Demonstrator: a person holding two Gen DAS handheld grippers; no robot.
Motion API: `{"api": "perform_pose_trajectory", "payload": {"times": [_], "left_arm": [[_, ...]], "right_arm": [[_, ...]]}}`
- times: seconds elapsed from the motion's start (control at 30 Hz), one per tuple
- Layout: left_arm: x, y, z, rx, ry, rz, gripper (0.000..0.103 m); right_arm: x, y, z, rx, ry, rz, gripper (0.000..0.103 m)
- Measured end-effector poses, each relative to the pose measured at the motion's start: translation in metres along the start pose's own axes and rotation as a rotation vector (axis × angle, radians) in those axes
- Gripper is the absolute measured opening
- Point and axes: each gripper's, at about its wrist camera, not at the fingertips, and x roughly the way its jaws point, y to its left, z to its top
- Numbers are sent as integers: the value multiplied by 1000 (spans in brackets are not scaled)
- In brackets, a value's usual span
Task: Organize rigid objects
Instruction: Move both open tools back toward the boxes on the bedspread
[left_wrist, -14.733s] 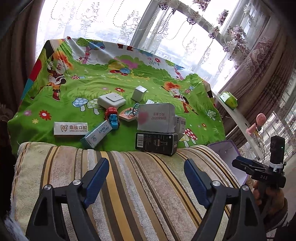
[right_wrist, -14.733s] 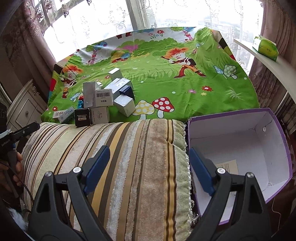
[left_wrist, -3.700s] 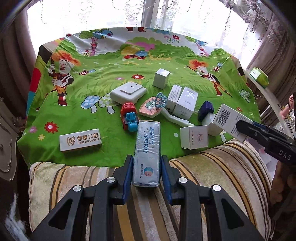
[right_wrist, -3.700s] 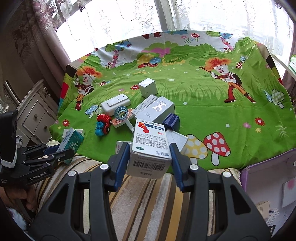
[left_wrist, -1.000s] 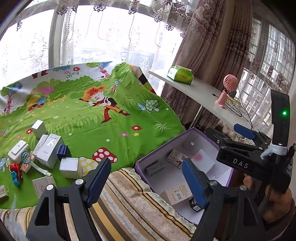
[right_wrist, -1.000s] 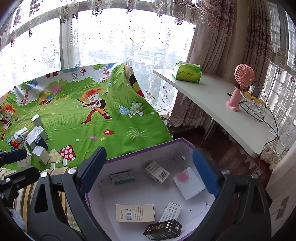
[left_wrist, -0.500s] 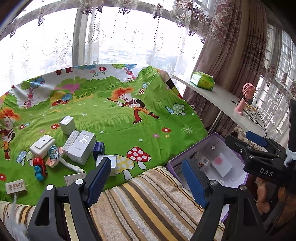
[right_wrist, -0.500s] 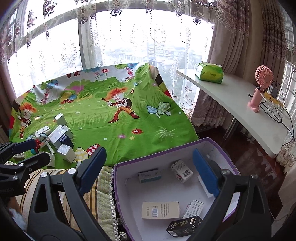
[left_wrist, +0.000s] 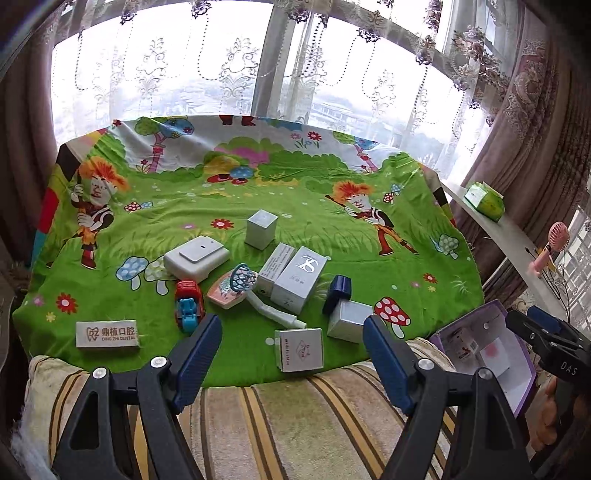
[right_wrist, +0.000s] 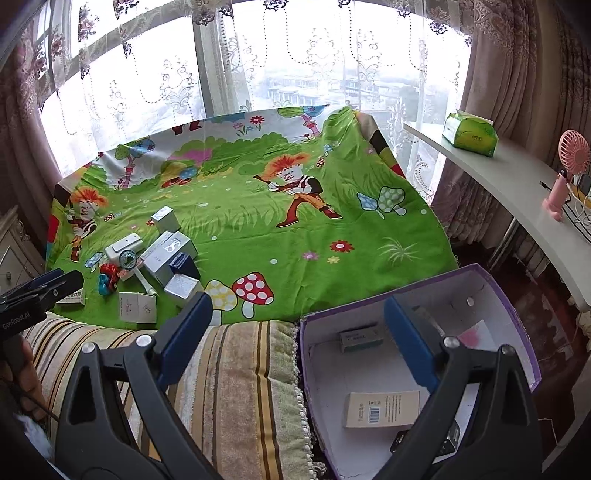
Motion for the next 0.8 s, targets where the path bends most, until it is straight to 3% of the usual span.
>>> {"api": "perform_pose_trajectory", "payload": {"times": [0.37,0.8], "left_arm": [[0,66,3,-86,17,94,79],[24,128,1,-186,149,181,80]], "right_arm": [[29,70,5,-101,64,107,95],[71,147,7,-215,153,177,95]]}}
